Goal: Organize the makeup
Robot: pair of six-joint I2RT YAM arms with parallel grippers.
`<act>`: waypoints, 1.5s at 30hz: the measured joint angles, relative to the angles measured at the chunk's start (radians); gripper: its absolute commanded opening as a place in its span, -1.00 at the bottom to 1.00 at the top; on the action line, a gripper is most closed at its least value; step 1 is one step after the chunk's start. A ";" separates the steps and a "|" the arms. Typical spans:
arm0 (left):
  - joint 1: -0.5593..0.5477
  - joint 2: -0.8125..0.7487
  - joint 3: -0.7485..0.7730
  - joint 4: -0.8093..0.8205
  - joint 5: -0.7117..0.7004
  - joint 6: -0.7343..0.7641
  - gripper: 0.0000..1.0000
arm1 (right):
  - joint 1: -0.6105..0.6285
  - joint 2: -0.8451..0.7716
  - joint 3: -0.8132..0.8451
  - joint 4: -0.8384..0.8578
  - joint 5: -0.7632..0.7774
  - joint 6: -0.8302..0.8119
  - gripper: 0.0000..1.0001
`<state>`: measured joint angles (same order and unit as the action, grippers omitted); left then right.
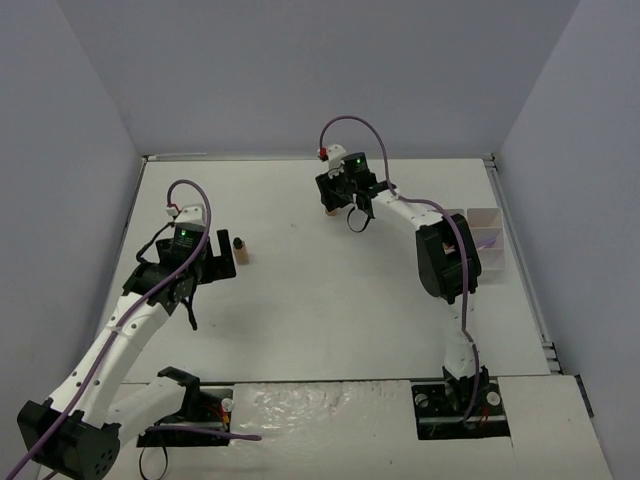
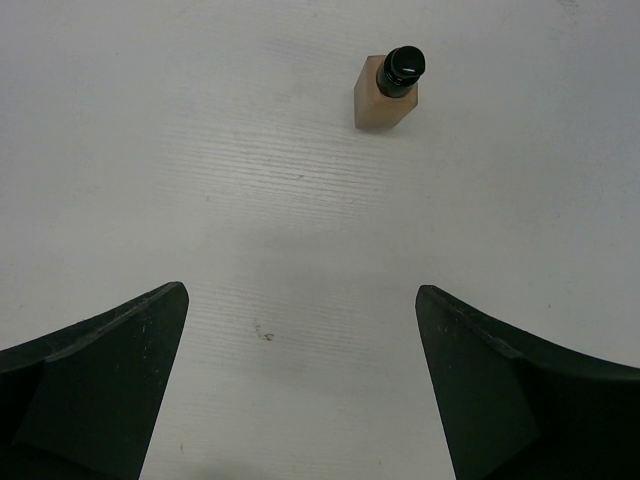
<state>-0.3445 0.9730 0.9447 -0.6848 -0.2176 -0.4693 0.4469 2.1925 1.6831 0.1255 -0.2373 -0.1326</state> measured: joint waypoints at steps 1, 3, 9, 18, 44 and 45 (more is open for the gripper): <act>0.000 0.000 0.000 0.000 0.000 0.001 0.94 | 0.000 0.006 0.004 0.000 0.001 0.000 -0.06; 0.000 0.000 0.000 0.000 0.000 0.004 0.94 | 0.000 0.021 0.011 0.003 0.001 0.000 -0.11; 0.003 0.000 0.000 0.000 0.000 0.015 0.94 | 0.000 0.049 0.027 0.012 0.010 -0.003 -0.31; 0.007 0.001 0.000 0.001 0.003 0.023 0.94 | 0.000 0.053 0.039 0.013 0.018 -0.002 -0.99; 0.050 0.037 -0.003 0.107 0.033 0.108 0.94 | -0.049 -0.666 -0.511 -0.019 0.155 0.153 -1.00; 0.052 0.037 -0.005 0.116 0.033 0.115 0.94 | -0.068 -0.712 -0.535 -0.018 0.164 0.174 -1.00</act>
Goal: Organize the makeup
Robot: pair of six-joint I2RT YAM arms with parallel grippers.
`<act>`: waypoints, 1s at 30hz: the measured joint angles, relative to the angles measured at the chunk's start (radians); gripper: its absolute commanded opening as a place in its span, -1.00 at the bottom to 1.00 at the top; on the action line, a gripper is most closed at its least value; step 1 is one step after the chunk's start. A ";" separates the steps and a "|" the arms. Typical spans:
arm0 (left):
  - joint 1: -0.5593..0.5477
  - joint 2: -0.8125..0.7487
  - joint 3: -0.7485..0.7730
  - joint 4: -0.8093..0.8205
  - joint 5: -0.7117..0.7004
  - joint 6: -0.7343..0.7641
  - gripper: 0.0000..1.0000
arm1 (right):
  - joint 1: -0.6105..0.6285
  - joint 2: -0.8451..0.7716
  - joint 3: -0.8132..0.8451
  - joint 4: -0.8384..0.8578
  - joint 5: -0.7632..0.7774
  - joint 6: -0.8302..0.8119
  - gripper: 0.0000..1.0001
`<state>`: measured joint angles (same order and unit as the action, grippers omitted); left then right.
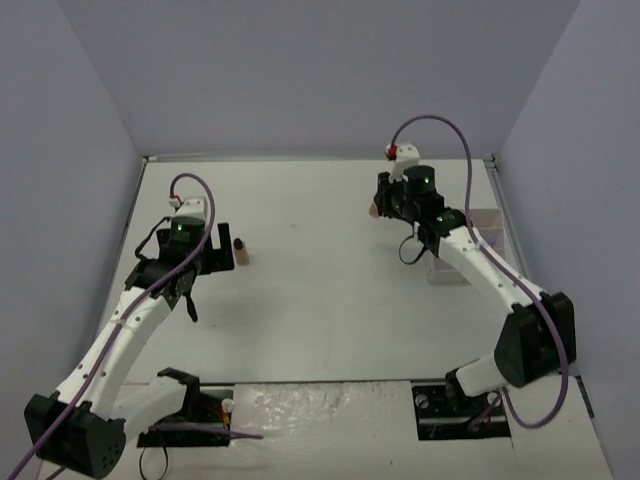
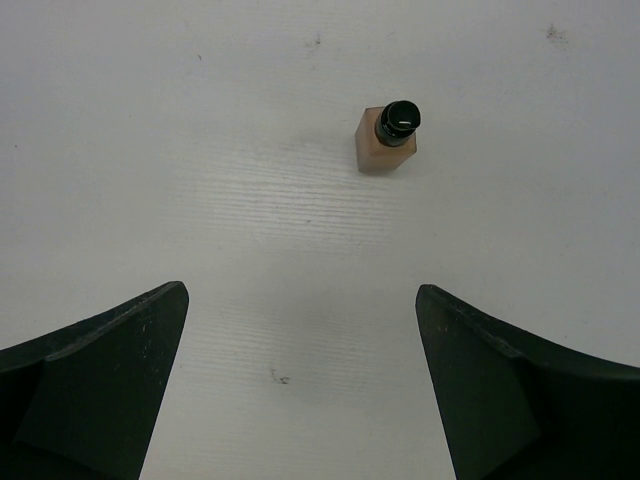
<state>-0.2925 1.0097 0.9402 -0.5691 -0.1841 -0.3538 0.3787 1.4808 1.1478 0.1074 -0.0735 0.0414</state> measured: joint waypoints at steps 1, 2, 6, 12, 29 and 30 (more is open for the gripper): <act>0.003 0.000 -0.003 0.009 0.000 0.009 0.94 | -0.025 -0.046 -0.026 -0.004 0.007 0.020 -1.00; 0.005 0.000 -0.009 0.018 0.000 0.019 0.94 | -0.056 -0.094 -0.060 -0.010 0.013 0.043 -1.00; 0.011 -0.003 -0.033 0.045 0.000 0.045 0.94 | -0.171 -0.265 -0.164 -0.088 0.079 0.115 -1.00; 0.012 -0.016 -0.070 0.087 0.004 0.066 0.94 | -0.282 -0.417 -0.254 -0.189 0.152 0.199 -1.00; 0.012 -0.047 -0.095 0.109 0.004 0.082 0.94 | -0.405 -0.443 -0.428 -0.187 0.229 0.275 -1.00; 0.012 -0.047 -0.095 0.109 0.004 0.082 0.94 | -0.405 -0.442 -0.437 -0.176 0.234 0.276 -1.00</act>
<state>-0.2810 0.9627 0.8448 -0.4598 -0.1806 -0.2722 -0.0265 1.0391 0.7110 -0.0688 0.1606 0.3172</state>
